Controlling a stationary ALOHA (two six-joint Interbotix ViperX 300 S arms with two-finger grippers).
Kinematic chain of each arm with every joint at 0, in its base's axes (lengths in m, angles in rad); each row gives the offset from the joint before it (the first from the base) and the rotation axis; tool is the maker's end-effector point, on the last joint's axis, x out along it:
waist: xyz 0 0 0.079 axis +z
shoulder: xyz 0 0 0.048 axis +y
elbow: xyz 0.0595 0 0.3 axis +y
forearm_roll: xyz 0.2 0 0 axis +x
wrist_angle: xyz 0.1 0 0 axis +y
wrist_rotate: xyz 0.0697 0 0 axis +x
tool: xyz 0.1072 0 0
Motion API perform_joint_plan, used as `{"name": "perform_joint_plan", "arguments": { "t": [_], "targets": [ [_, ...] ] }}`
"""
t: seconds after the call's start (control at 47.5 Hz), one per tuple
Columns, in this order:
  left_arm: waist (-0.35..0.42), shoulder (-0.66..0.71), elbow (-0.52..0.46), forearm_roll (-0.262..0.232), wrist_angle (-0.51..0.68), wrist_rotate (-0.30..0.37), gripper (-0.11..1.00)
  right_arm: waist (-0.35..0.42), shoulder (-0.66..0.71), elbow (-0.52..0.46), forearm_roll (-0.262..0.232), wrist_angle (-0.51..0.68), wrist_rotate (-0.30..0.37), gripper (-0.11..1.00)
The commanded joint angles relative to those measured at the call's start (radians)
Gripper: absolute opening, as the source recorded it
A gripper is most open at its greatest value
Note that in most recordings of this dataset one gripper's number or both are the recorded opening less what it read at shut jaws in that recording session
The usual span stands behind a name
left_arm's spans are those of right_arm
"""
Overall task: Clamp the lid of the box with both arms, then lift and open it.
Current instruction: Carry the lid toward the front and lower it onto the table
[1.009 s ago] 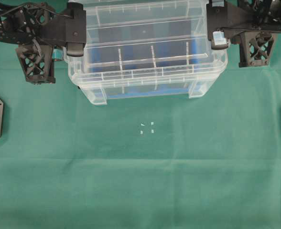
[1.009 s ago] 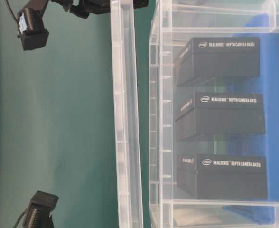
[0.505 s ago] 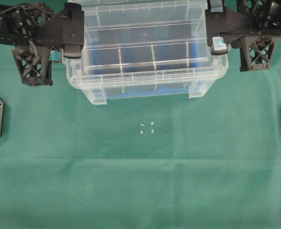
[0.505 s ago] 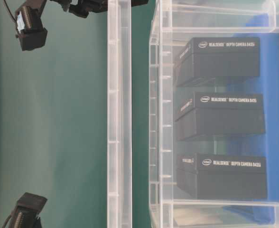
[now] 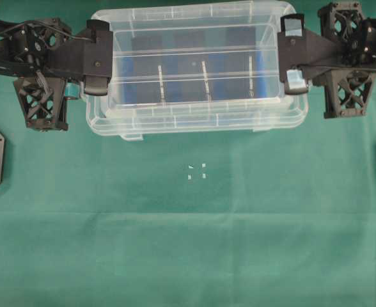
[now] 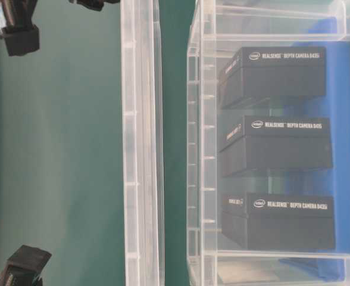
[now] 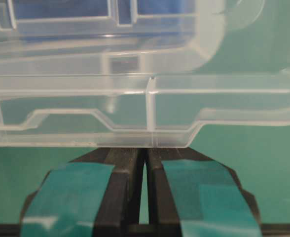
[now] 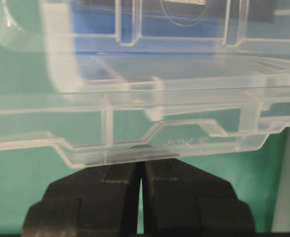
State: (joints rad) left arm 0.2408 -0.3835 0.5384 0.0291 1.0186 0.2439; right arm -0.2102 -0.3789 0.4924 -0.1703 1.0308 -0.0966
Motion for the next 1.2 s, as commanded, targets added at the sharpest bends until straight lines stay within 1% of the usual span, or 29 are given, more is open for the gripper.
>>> {"name": "perform_joint_plan", "arguments": {
  "t": [0.0,0.189,0.252,0.442,0.568,0.715,0.883,1.052,1.178],
  "targets": [
    [-0.046,-0.005,-0.074,-0.005,-0.021,-0.026,0.01,0.08,0.005,-0.069,0.005,-0.031,0.031,0.0],
    [-0.106,-0.005,-0.075,-0.002,-0.006,-0.078,0.01,0.133,0.005,-0.069,0.0,-0.023,0.083,0.0],
    [-0.126,-0.005,-0.075,0.0,0.0,-0.104,0.01,0.152,0.005,-0.069,-0.005,-0.02,0.103,0.0],
    [-0.173,-0.005,-0.074,0.0,0.014,-0.153,0.01,0.222,0.005,-0.067,-0.026,-0.014,0.175,0.0],
    [-0.206,-0.005,-0.074,0.003,0.014,-0.187,0.01,0.27,0.005,-0.066,-0.055,0.002,0.238,0.0],
    [-0.239,-0.002,-0.075,0.003,0.014,-0.21,0.01,0.33,0.009,-0.066,-0.098,0.028,0.328,0.0],
    [-0.284,0.003,-0.077,0.009,0.014,-0.261,0.01,0.397,0.012,-0.067,-0.13,0.044,0.413,0.0],
    [-0.334,0.006,-0.078,0.011,0.014,-0.307,0.01,0.454,0.023,-0.071,-0.153,0.061,0.477,0.0],
    [-0.37,0.009,-0.078,0.012,0.014,-0.356,0.01,0.499,0.032,-0.078,-0.169,0.072,0.522,0.0]
  ]
}}
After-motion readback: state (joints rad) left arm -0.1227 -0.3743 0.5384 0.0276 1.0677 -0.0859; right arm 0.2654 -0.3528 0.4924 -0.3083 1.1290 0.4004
